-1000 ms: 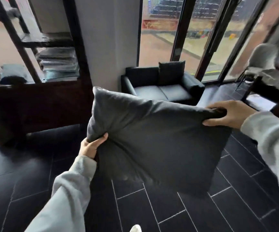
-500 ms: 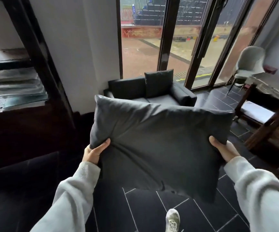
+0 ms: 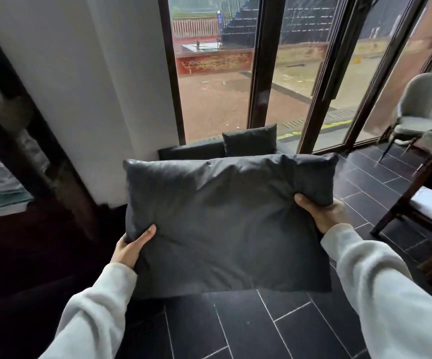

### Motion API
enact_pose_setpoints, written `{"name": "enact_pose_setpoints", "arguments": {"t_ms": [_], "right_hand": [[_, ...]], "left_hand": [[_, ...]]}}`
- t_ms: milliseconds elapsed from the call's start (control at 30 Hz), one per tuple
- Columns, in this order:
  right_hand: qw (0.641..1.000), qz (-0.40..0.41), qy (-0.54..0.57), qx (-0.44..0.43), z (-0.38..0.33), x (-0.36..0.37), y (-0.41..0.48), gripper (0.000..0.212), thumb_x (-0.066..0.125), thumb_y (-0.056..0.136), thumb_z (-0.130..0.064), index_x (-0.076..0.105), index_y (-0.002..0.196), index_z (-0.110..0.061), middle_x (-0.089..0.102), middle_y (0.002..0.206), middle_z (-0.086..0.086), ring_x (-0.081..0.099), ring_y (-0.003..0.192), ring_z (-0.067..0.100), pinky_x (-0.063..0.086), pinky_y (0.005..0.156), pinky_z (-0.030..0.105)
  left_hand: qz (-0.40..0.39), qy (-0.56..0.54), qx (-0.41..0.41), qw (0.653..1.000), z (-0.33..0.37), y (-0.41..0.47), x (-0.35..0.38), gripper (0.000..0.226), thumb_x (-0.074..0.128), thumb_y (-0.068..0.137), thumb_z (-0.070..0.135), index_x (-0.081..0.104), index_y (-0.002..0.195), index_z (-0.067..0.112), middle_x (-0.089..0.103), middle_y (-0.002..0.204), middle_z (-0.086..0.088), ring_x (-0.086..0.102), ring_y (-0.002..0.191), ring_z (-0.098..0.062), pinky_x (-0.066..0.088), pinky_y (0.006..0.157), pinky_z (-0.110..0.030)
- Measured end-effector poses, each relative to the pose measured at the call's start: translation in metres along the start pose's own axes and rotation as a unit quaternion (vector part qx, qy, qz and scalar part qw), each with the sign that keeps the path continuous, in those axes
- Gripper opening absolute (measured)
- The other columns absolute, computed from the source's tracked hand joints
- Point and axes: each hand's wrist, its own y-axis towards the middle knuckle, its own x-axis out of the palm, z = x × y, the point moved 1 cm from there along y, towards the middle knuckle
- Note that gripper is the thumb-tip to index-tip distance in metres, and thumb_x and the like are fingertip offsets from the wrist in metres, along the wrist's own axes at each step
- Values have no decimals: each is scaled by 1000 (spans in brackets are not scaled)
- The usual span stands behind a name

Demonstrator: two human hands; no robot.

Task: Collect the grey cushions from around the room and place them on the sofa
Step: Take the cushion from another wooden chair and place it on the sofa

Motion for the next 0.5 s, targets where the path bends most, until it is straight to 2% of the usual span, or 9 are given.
{"name": "enact_pose_setpoints", "arguments": {"t_ms": [67, 133, 233, 333, 400, 500], "right_hand": [[1000, -5, 2, -7, -5, 12, 42, 36, 98, 63, -40, 72, 78, -20, 76, 71, -18, 65, 54, -11, 46, 48, 6], [1000, -13, 0, 10, -3, 24, 84, 51, 95, 48, -56, 72, 79, -21, 74, 67, -26, 66, 56, -11, 48, 50, 7], [998, -43, -9, 53, 10, 47, 148, 70, 87, 39, -71, 75, 86, -21, 77, 73, -22, 72, 69, 0, 54, 70, 23], [995, -69, -32, 64, 19, 74, 210, 73, 85, 39, -74, 76, 90, -22, 80, 80, -14, 76, 79, 8, 54, 83, 30], [993, -83, -33, 75, 17, 98, 250, 74, 86, 42, -72, 77, 93, -19, 81, 82, -13, 77, 79, 7, 56, 79, 27], [994, -80, -37, 71, 3, 136, 303, 63, 91, 53, -59, 75, 98, -20, 79, 76, -21, 73, 67, -5, 53, 58, 10]], "left_hand": [[1, -3, -6, 1000, 6, 29, 22, 46, 91, 61, 41, 73, 97, 19, 81, 85, 2, 78, 81, -19, 56, 82, -36], [7, -4, -8, 1000, 10, 64, 41, 52, 90, 55, 43, 74, 98, 19, 81, 87, 1, 78, 81, -20, 57, 85, -37], [0, 15, -13, 1000, 13, 124, 68, 60, 91, 50, 44, 72, 99, 17, 81, 93, -2, 76, 92, -25, 56, 94, -42], [-21, 55, 0, 998, 20, 193, 97, 74, 100, 39, 49, 71, 100, 19, 79, 96, 2, 74, 98, -23, 55, 94, -40], [-29, 56, 16, 998, 24, 236, 117, 78, 98, 38, 51, 70, 106, 23, 79, 104, 3, 73, 101, -19, 54, 96, -40], [-37, 59, 17, 997, 34, 299, 145, 65, 97, 51, 46, 69, 107, 28, 77, 108, 6, 72, 102, -15, 53, 99, -38]]}}
